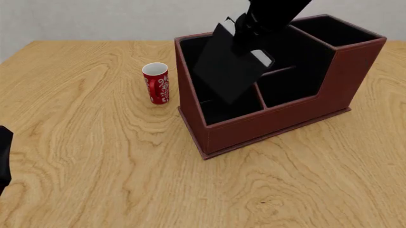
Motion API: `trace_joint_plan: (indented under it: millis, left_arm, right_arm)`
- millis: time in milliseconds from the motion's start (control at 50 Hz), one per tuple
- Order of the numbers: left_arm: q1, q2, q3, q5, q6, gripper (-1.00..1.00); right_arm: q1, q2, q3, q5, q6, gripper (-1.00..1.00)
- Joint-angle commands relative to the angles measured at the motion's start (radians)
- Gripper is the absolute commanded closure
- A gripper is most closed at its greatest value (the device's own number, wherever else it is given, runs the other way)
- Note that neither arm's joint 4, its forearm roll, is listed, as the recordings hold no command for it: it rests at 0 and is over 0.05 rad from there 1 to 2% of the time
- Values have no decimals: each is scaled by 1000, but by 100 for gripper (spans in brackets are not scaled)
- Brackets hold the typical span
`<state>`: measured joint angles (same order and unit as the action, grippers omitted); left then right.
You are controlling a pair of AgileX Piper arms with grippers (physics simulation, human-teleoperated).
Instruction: Pick up the book and place it in the left compartment of the caddy.
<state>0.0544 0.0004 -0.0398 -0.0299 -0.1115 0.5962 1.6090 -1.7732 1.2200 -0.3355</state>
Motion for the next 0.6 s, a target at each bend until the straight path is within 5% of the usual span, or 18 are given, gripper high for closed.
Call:
trace_joint_plan:
  millis: [20, 600]
  left_arm:
    - [9, 0, -1, 7, -2, -100]
    - [9, 1, 8, 9, 10, -100]
  right_arm:
    - [12, 22, -23, 0, 40, 100]
    - [-19, 84, -43, 0, 42, 100]
